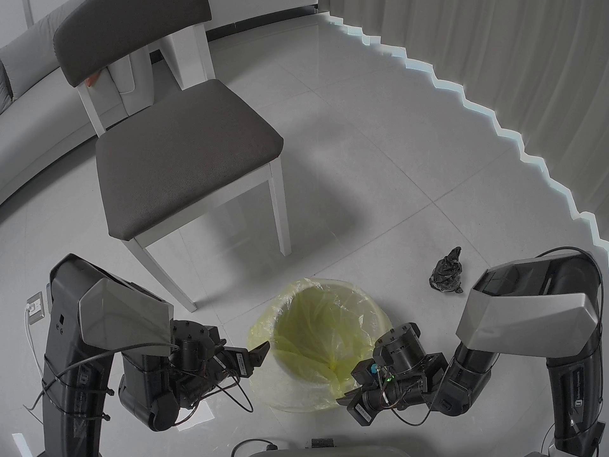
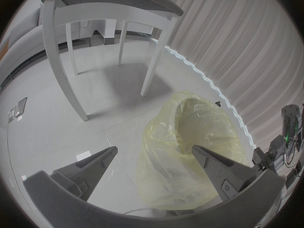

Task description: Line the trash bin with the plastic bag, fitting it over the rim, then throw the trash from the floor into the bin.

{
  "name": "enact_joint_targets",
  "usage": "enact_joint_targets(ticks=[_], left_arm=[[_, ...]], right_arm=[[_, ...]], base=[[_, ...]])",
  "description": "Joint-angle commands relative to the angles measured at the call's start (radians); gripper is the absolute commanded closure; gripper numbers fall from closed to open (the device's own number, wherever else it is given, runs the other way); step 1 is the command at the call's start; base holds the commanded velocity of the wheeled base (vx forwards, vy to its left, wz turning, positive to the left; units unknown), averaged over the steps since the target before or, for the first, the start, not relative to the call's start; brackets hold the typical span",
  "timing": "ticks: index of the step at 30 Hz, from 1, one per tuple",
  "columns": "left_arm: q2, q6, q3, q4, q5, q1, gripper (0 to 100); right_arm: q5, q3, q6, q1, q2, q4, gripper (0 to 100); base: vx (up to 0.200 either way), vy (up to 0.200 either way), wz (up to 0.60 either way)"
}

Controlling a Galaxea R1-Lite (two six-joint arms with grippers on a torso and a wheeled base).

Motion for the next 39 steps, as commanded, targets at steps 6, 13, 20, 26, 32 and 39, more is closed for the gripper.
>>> enact_joint_targets(ticks=[6, 13, 20, 26, 32, 39], left_arm=[[-0.004, 0.0, -0.016, -0.018, -0.001, -0.033, 0], [0.0, 0.0, -0.032, -0.018, -0.001, -0.062, 0], [0.003, 0.043, -0.033, -0.018, 0.0, -0.079, 0], [0.026, 0.063, -0.038, -0.018, 0.002, -0.09, 0], [0.042, 0.067, -0.039, -0.018, 0.014, -0.104, 0], [0.046, 0.067, -0.03, -0.018, 0.016, -0.105, 0]], right_arm=[[-0.006, -0.04, -0.004, 0.009, 0.053, 0.023, 100], [-0.016, -0.043, -0.024, 0.014, 0.047, 0.064, 0], [-0.017, 0.011, -0.024, 0.026, 0.019, 0.034, 0], [-0.019, 0.101, -0.016, 0.017, -0.051, -0.037, 0], [-0.019, 0.164, -0.015, -0.026, -0.134, -0.045, 0], [-0.014, 0.142, -0.015, -0.21, -0.206, -0.045, 0]], base=[[0.0, 0.0, 0.0], [0.0, 0.0, 0.0], [0.0, 0.0, 0.0], [0.0, 0.0, 0.0], [0.0, 0.0, 0.0], [0.0, 0.0, 0.0]])
